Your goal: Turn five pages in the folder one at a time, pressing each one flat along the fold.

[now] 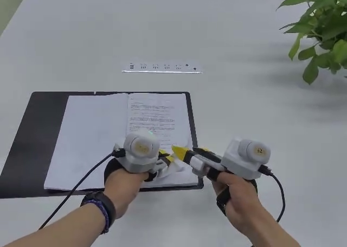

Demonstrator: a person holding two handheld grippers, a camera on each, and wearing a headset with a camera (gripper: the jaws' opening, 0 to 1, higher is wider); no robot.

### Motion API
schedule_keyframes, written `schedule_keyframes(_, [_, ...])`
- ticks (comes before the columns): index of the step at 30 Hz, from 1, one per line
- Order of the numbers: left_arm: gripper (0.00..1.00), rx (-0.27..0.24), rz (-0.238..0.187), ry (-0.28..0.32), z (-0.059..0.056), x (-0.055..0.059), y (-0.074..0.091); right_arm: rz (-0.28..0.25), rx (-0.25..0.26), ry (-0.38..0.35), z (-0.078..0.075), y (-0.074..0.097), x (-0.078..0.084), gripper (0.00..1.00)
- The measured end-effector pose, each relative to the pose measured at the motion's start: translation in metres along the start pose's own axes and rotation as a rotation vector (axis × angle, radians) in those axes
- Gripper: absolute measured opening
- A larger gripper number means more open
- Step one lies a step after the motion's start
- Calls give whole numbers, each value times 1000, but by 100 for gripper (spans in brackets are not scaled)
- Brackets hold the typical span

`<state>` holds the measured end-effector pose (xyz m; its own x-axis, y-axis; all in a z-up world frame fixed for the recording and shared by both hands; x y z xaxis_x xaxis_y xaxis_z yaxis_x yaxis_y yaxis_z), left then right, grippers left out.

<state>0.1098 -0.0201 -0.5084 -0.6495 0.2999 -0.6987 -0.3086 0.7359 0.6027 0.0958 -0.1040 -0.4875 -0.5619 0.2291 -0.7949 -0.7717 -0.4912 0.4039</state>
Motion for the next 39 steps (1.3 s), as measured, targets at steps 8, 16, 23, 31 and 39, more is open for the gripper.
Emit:
schedule_keyframes(8, [6, 9, -1, -1, 0, -1, 3, 13, -21, -21, -4, -10, 1, 43])
schedule_keyframes(16, [18, 17, 10, -8, -6, 0, 7, 3, -24, -31, -4, -11, 3, 33])
schedule_keyframes(23, [32, -11, 19, 18, -5, 7, 19, -22, -13, -52, -5, -3, 3, 26])
schedule_keyframes(31, [44, -49, 28, 66, -5, 20, 41, -38, -18, -68, 2, 6, 6, 16])
schedule_keyframes(39, [48, -80, 6, 75, 3, 23, 66, -7, -43, -48, 17, 9, 18, 8])
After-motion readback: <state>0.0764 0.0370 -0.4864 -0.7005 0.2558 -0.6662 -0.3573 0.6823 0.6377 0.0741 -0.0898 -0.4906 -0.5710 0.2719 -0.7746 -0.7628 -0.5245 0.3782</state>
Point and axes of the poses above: the centre of the closed fingertips' face, and the gripper's own axes: y roughly backward along the fingers, z roughly to its left, x roughly out of its underside, the point moved 5 cm from there along y, roughly backward along the fingers, and after that the axes turned 14 degrees about y, right-handed, at the moved point
